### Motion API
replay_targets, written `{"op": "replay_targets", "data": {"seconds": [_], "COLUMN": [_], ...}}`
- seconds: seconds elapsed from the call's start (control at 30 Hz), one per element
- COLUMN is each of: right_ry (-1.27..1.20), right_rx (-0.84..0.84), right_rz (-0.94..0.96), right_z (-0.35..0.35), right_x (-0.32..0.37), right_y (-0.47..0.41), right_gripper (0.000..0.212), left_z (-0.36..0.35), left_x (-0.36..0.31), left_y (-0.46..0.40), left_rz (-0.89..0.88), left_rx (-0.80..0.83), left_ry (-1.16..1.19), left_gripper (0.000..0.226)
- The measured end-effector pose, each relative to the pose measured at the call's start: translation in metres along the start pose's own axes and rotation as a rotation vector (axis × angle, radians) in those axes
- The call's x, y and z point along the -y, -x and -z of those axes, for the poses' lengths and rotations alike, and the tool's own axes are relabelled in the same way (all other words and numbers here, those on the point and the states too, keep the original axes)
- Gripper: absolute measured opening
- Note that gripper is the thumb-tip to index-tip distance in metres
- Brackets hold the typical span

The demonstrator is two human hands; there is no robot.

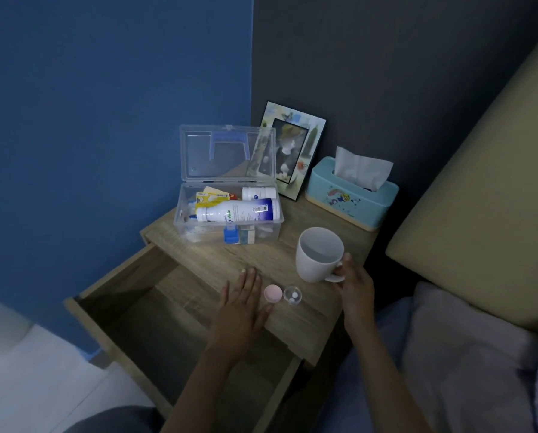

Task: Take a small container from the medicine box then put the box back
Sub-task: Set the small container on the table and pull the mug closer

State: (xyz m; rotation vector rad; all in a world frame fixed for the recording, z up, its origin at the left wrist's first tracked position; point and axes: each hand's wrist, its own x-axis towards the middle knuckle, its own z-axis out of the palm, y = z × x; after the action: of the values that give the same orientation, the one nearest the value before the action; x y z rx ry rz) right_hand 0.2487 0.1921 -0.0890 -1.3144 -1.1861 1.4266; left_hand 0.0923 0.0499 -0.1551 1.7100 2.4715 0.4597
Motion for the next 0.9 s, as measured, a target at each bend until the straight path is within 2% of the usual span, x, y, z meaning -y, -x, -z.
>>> {"op": "replay_targets", "data": {"seconds": [0.07,0.13,0.2,0.27,0.37,0.5,0.63,0.77,0.9], "right_ry": [0.074,0.225,0.337,0.292,0.231,0.314,0.351,0.234,0.103], "right_rx": [-0.014,-0.04,-0.103,-0.135,0.017,0.274,0.383,0.369,0.274], "right_rz": [0.006,0.075,0.224,0.381,0.488,0.348,0.146,-0.02,-0.015], "right_z": [-0.001,0.0,-0.002,-0.012,-0.056,-0.139,-0.19,-0.21,-0.205], "right_x": [0.003,0.009,0.023,0.045,0.081,0.111,0.113,0.111,0.109], "right_y": [0.002,0.005,0.007,0.005,-0.009,-0.057,-0.101,-0.123,-0.125], "right_gripper": [0.038,0.037,0.036,0.033,0.028,0.049,0.061,0.07,0.086], "left_z": [0.004,0.015,0.029,0.044,0.067,0.092,0.107,0.106,0.101], "left_x": [-0.001,-0.001,0.005,0.014,0.034,0.066,0.088,0.09,0.089], "left_y": [0.001,0.001,-0.003,-0.01,-0.025,-0.054,-0.08,-0.088,-0.087], "left_rz": [0.013,0.09,0.185,0.256,0.376,0.504,0.6,0.589,0.566], "left_rx": [-0.022,-0.098,-0.216,-0.322,-0.434,-0.502,-0.453,-0.368,-0.376], "left_ry": [0.079,0.261,0.392,0.433,0.505,0.662,0.859,0.989,0.996], "left_gripper": [0.068,0.069,0.068,0.068,0.072,0.073,0.073,0.068,0.067]}}
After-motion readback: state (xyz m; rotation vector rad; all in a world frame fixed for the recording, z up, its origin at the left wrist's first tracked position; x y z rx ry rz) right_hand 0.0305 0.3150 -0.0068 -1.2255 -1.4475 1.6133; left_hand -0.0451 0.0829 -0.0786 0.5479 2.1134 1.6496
